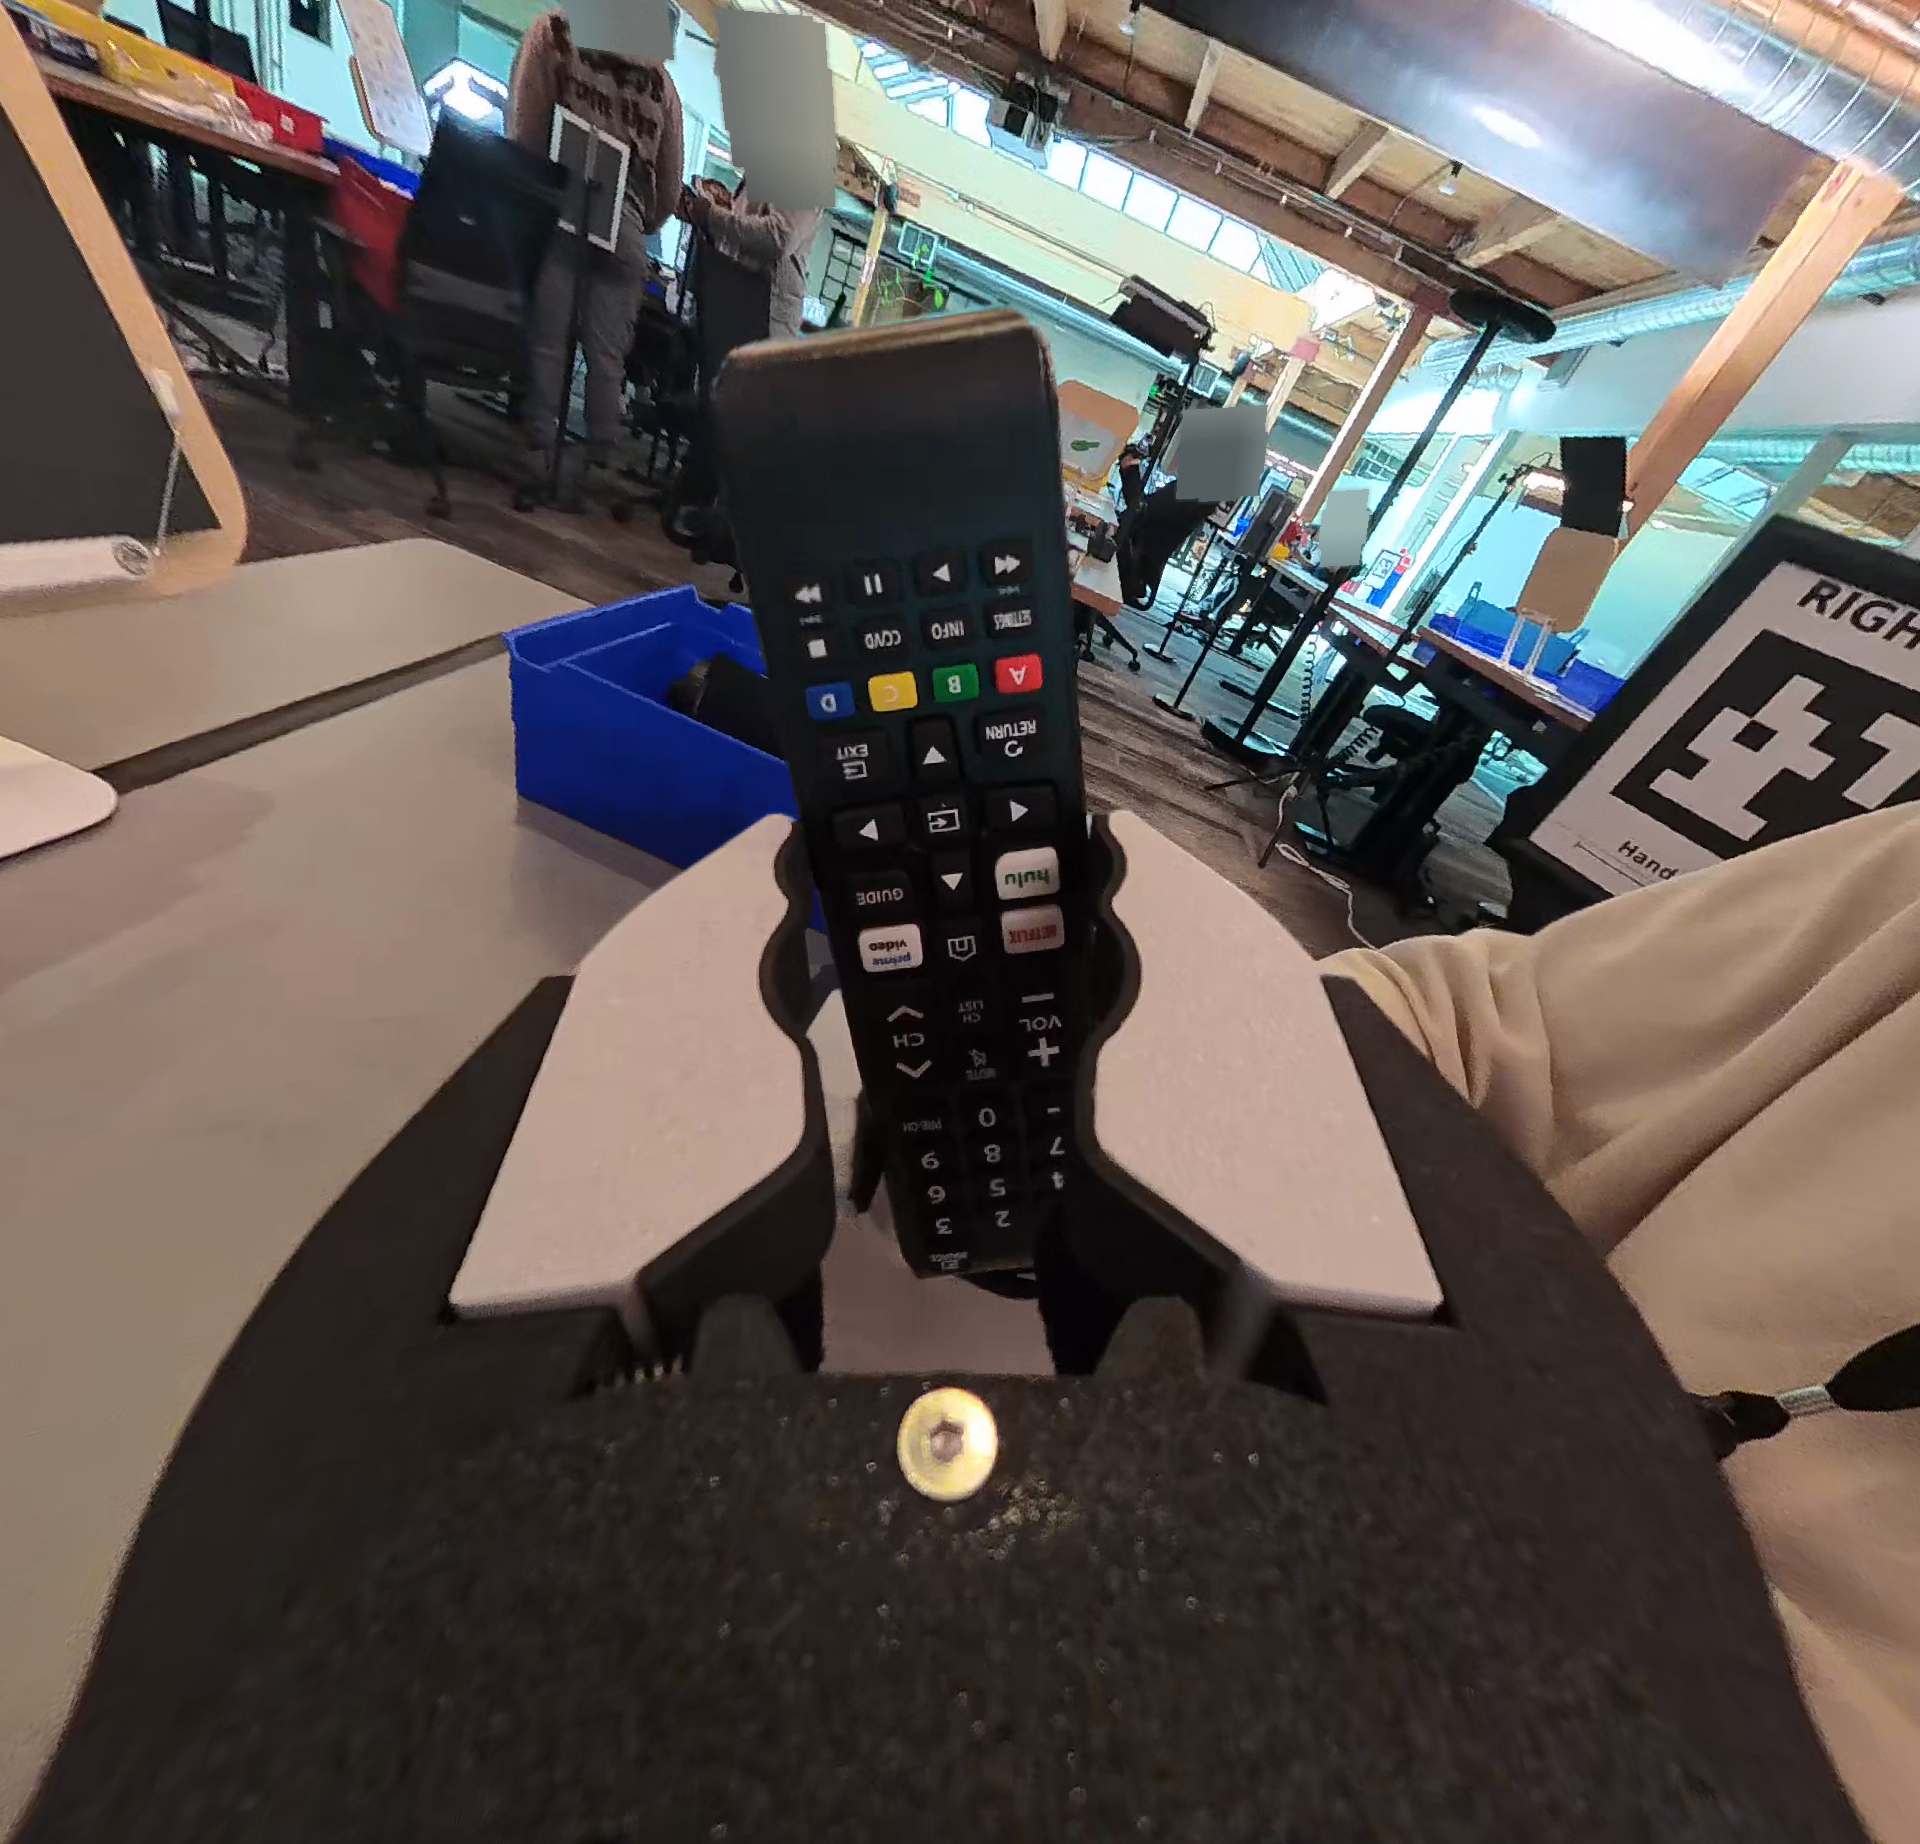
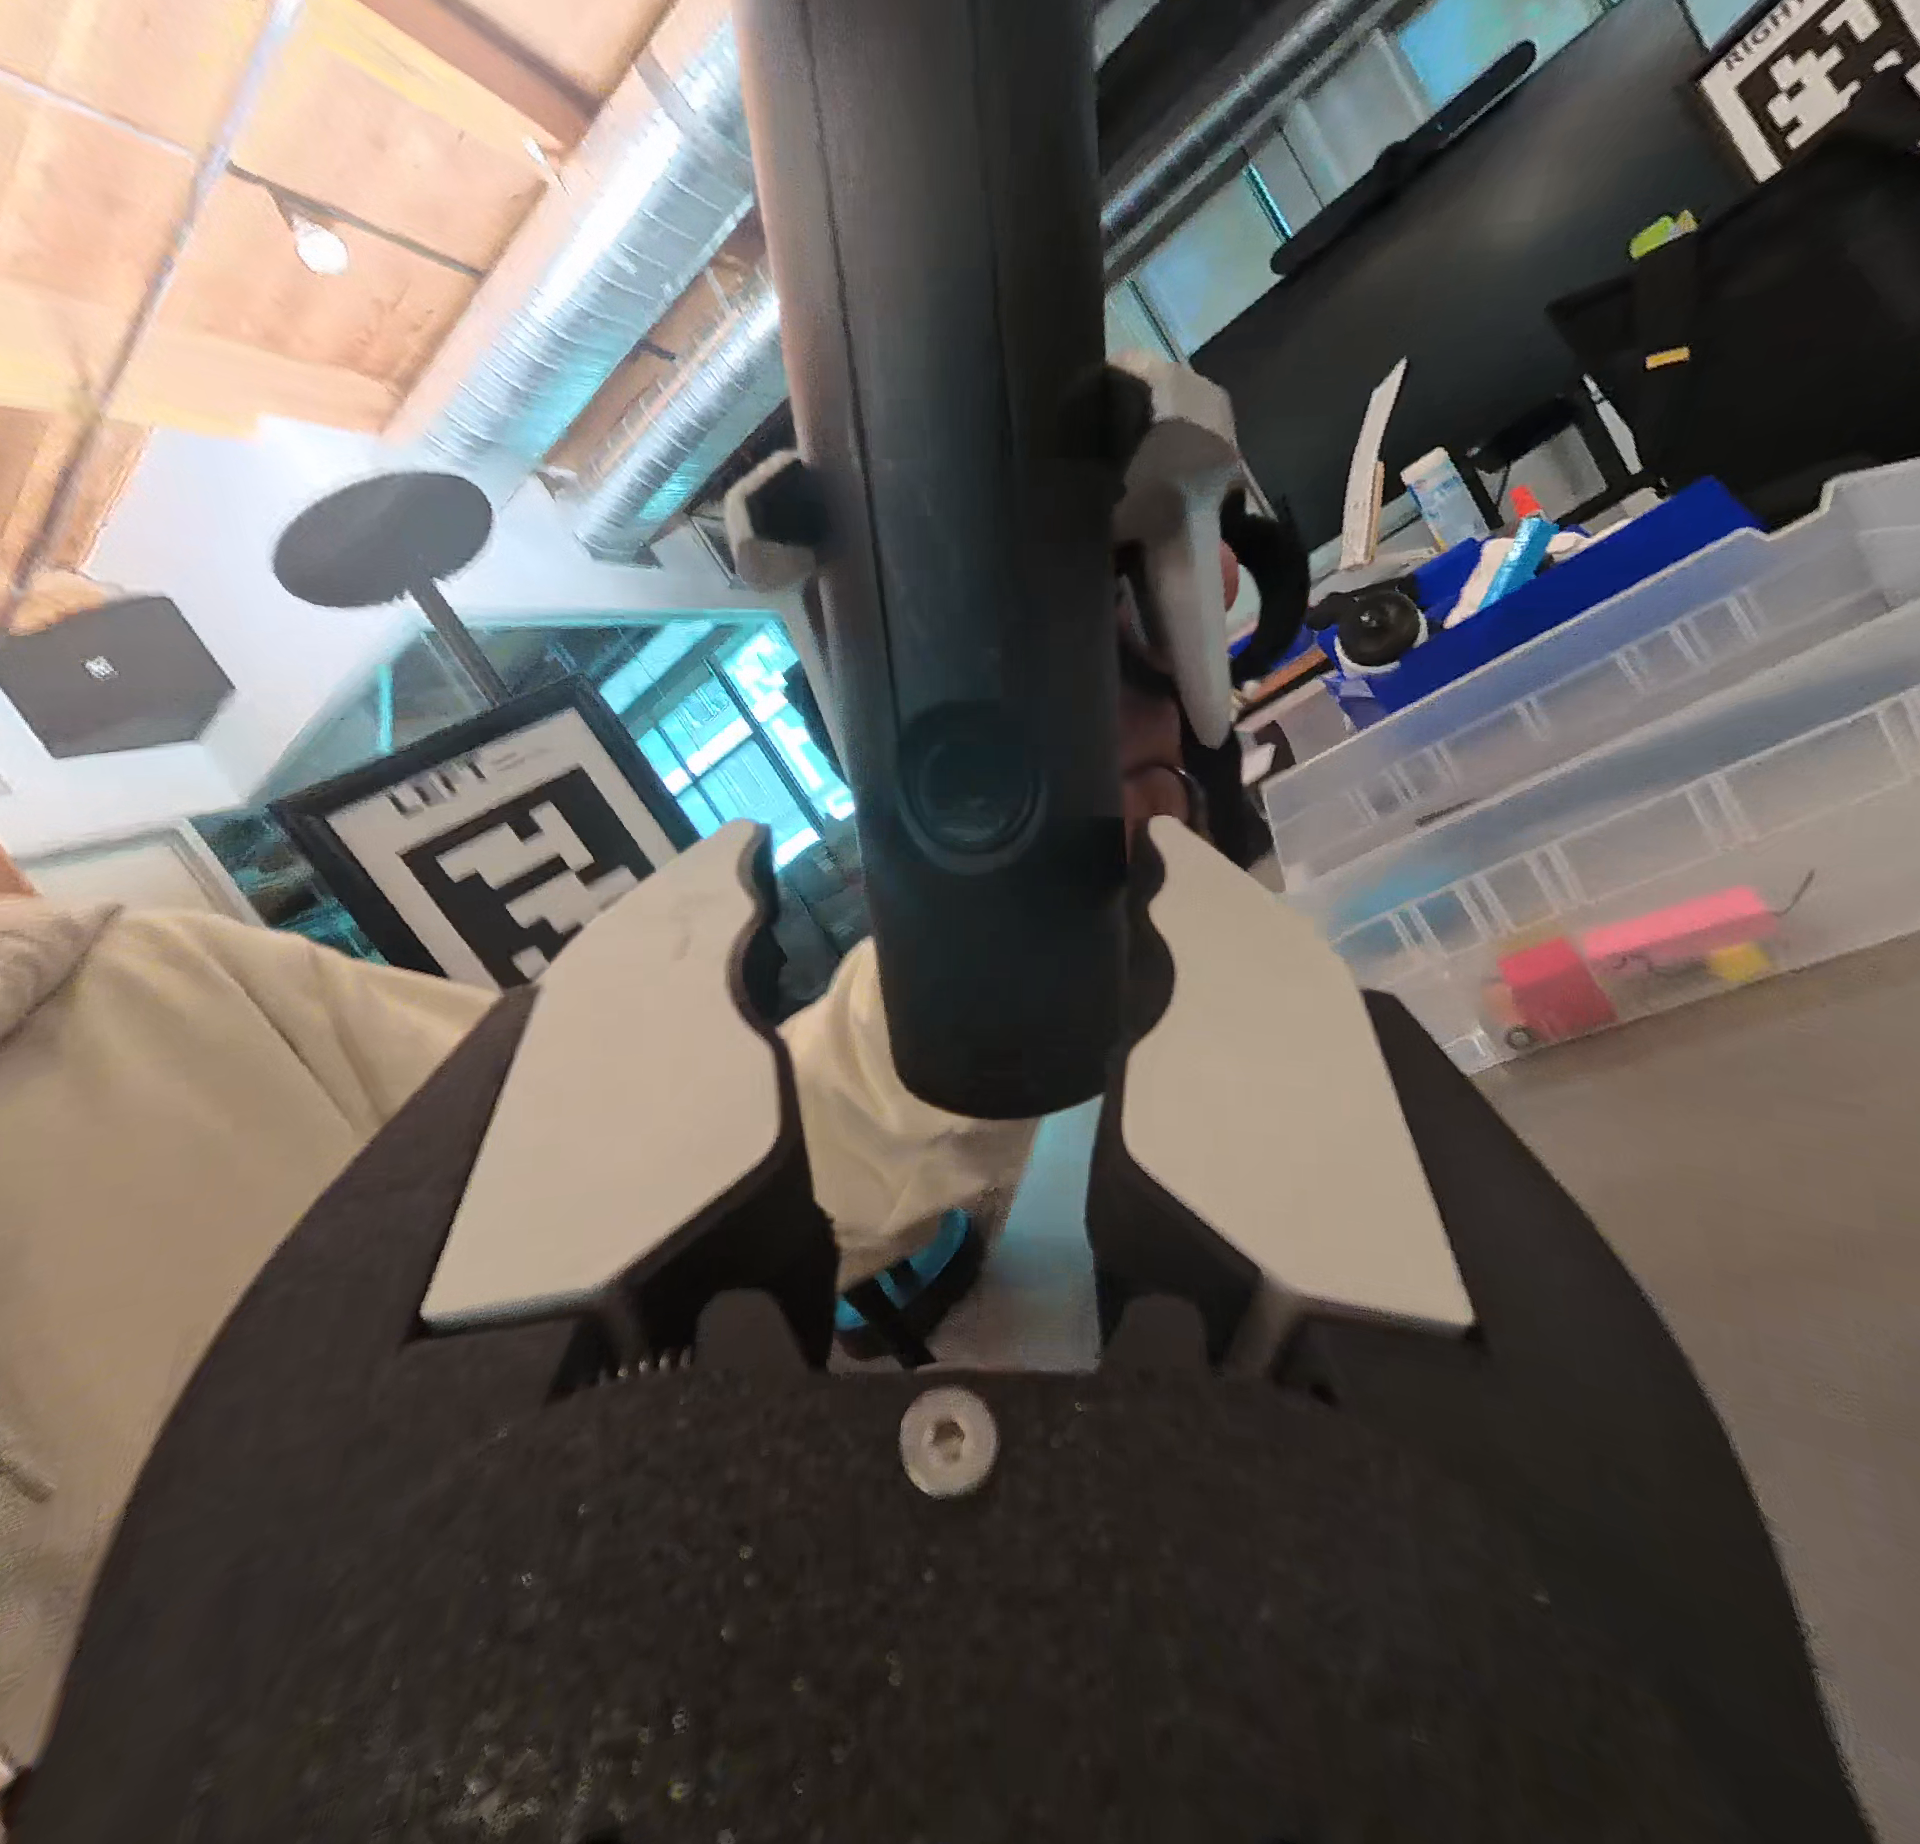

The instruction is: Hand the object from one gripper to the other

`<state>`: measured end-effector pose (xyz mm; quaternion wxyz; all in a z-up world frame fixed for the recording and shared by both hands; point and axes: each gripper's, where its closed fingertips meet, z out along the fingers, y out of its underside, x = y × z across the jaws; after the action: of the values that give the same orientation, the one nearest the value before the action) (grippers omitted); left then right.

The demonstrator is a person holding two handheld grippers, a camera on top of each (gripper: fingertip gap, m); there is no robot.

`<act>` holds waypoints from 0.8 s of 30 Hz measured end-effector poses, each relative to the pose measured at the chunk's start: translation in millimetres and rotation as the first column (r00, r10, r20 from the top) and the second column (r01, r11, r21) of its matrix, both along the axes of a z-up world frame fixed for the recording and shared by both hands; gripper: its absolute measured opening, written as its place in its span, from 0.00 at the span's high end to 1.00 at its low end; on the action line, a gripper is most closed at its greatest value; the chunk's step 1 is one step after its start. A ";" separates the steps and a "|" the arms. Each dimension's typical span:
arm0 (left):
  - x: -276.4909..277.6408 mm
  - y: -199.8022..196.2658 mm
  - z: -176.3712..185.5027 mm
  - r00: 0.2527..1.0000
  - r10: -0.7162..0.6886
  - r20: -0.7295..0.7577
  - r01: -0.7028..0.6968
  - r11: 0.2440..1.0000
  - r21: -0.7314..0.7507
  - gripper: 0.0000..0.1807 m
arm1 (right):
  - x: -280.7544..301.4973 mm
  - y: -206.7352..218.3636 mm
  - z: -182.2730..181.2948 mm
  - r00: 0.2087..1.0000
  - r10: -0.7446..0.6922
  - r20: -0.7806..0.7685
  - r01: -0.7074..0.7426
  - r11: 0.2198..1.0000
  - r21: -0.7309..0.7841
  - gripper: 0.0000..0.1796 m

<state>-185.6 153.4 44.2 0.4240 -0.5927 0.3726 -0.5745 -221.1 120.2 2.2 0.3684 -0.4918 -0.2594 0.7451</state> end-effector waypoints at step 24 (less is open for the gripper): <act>-44.8 9.4 8.8 0.735 0.028 -0.678 0.043 0.995 0.088 0.56 | 39.1 15.1 -27.3 0.971 -0.098 0.217 0.079 0.992 0.094 0.74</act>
<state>-230.5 162.8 53.0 0.2853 -0.7384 0.5313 -0.3019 -182.0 135.3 -25.1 0.3906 -0.5670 -0.3078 0.6567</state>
